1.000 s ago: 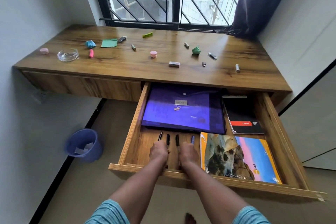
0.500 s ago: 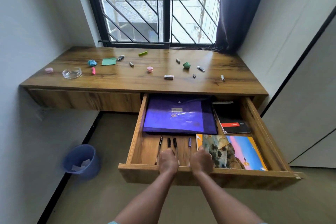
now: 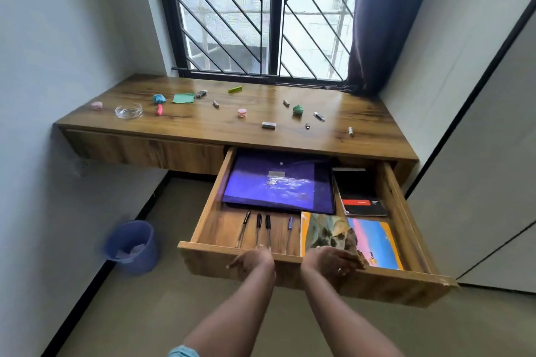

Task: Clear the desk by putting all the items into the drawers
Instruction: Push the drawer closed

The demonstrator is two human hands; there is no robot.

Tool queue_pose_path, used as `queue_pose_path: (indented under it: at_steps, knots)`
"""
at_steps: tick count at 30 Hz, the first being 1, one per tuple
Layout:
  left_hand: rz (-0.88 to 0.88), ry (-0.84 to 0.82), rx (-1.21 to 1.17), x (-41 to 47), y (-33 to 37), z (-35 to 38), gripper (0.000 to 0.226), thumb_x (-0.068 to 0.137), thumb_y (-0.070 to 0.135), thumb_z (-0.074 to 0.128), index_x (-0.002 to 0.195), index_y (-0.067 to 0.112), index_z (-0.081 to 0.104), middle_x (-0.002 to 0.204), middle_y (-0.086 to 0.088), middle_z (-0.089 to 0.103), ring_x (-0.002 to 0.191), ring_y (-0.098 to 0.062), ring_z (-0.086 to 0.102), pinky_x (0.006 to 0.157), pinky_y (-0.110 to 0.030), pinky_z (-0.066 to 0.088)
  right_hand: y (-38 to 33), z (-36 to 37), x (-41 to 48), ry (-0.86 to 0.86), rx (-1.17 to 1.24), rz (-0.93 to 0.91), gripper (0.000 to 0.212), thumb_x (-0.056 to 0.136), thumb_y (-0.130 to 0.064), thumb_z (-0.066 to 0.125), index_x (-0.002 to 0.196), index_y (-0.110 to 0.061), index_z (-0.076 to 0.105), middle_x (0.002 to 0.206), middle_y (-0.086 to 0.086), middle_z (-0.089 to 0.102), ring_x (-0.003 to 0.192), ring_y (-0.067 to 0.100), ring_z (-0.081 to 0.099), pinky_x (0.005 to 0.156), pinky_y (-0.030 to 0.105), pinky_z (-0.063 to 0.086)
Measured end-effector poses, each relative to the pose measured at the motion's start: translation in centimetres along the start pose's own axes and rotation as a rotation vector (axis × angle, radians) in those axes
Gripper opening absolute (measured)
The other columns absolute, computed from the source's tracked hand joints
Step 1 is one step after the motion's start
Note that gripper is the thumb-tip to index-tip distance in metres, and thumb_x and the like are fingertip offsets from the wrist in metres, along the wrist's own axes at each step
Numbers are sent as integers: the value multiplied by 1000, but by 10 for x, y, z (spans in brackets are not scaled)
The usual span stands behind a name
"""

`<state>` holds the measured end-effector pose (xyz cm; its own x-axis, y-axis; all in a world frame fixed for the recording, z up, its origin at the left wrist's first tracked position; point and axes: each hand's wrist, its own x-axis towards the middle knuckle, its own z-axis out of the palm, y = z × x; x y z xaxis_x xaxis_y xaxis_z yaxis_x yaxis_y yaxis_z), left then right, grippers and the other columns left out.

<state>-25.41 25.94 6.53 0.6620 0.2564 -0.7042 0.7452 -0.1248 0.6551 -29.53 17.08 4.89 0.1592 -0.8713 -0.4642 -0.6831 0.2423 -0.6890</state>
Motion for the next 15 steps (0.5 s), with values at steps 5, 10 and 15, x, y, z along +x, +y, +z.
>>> queue_pose_path:
  at_steps: [5,10,15]
  knots:
    - [59,11,-26,-1,0,2,76,95,27,54,149,-4,11,126,-19,55,113,-37,58,93,-39,50,-1,5,15,25,40,-83,58,94,-8,34,146,6,12,151,30,14,139,45,18,115,53,19]
    - [95,22,-31,16,13,18,75,93,31,57,145,-7,19,126,-25,57,114,-39,58,96,-45,49,-29,12,17,229,144,-57,69,90,3,43,147,4,5,154,26,9,141,40,18,113,49,27]
    - [128,33,-1,34,46,47,77,95,28,54,145,-14,11,139,-31,45,127,-43,47,103,-43,39,-53,24,45,252,201,-46,73,85,9,47,147,5,8,156,23,6,139,41,25,109,50,36]
